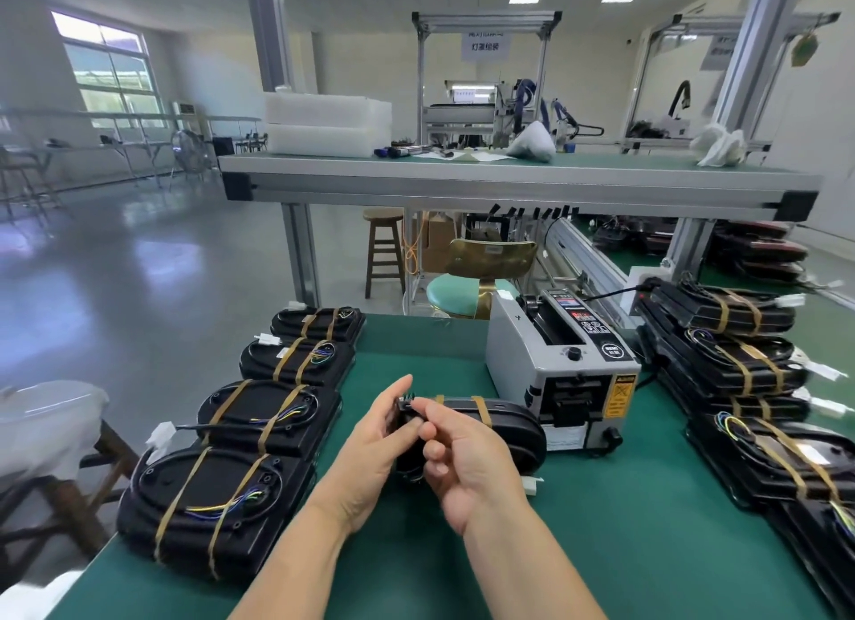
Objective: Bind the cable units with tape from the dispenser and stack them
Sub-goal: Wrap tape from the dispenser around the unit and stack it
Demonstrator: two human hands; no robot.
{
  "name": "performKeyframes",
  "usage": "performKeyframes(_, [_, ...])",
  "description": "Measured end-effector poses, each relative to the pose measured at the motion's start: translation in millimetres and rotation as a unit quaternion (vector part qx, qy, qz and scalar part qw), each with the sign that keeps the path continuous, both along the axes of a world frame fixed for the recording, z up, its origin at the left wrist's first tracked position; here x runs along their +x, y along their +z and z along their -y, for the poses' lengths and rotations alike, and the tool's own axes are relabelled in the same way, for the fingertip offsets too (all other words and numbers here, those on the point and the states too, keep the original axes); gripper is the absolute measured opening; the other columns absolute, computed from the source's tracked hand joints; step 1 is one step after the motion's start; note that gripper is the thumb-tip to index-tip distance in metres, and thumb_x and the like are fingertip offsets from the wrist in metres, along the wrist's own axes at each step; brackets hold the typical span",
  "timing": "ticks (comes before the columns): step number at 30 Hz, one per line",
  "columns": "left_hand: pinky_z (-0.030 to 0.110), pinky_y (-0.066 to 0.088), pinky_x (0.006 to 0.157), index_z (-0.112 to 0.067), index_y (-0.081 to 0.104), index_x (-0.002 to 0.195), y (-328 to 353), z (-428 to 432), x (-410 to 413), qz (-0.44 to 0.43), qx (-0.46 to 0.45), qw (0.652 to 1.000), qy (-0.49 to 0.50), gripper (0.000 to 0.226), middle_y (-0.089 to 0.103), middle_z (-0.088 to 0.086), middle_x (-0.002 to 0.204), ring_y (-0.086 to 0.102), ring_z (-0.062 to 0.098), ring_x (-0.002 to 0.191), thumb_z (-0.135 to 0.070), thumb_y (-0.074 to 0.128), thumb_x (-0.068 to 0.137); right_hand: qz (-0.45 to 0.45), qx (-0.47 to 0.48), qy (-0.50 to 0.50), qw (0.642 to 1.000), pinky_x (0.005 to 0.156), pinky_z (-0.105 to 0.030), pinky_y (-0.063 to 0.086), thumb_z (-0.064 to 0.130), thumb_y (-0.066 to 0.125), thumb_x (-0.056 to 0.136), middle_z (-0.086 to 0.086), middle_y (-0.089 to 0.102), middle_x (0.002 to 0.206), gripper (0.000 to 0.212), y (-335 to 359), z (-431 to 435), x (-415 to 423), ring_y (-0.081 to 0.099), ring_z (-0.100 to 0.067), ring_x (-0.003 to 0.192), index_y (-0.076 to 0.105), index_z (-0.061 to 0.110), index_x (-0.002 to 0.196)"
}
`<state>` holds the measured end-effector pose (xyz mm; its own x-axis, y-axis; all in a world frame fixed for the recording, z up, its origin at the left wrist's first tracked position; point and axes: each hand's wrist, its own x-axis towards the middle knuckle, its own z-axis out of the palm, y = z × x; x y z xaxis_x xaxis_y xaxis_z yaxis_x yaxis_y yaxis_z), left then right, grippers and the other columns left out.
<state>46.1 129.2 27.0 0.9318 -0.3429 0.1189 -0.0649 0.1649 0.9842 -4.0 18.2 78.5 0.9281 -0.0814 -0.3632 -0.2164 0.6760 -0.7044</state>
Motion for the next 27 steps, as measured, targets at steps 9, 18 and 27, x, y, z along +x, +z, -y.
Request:
performKeyframes(9, [0.035, 0.036, 0.113, -0.030, 0.050, 0.138, 2.8, -1.1, -1.8, -0.017, -0.008, 1.000, -0.004, 0.054, 0.059, -0.002, 0.135, 0.052, 0.008, 0.127, -0.011, 0.063, 0.089, -0.002, -0.034, 0.009, 0.999, 0.032, -0.014, 0.025, 0.004, 0.064, 0.089, 0.000, 0.054, 0.052, 0.010, 2.2, 0.4, 0.9, 0.039, -0.004, 0.036, 0.072, 0.001, 0.085])
performKeyframes(18, [0.030, 0.044, 0.100, -0.037, 0.057, 0.130, 5.2, -1.2, -3.7, -0.020, -0.007, 1.000, -0.005, 0.058, 0.067, -0.002, 0.121, 0.059, 0.010, 0.115, -0.025, 0.072, 0.075, -0.009, -0.068, -0.034, 0.997, 0.033, -0.015, 0.027, 0.003, 0.065, 0.089, -0.002, 0.054, 0.054, 0.009, 3.7, -6.2, -0.8, 0.041, -0.006, 0.038, 0.072, 0.001, 0.084])
performKeyframes(27, [0.028, 0.044, 0.095, -0.036, 0.060, 0.128, 8.1, -0.1, -6.1, -0.037, -0.030, 0.999, -0.009, 0.059, 0.064, 0.001, 0.124, 0.061, 0.010, 0.110, -0.025, 0.074, 0.072, -0.017, -0.050, -0.057, 0.997, 0.033, -0.015, 0.030, 0.000, 0.062, 0.090, -0.002, 0.056, 0.052, 0.010, 5.1, -10.2, -1.9, 0.042, -0.005, 0.036, 0.071, 0.000, 0.085])
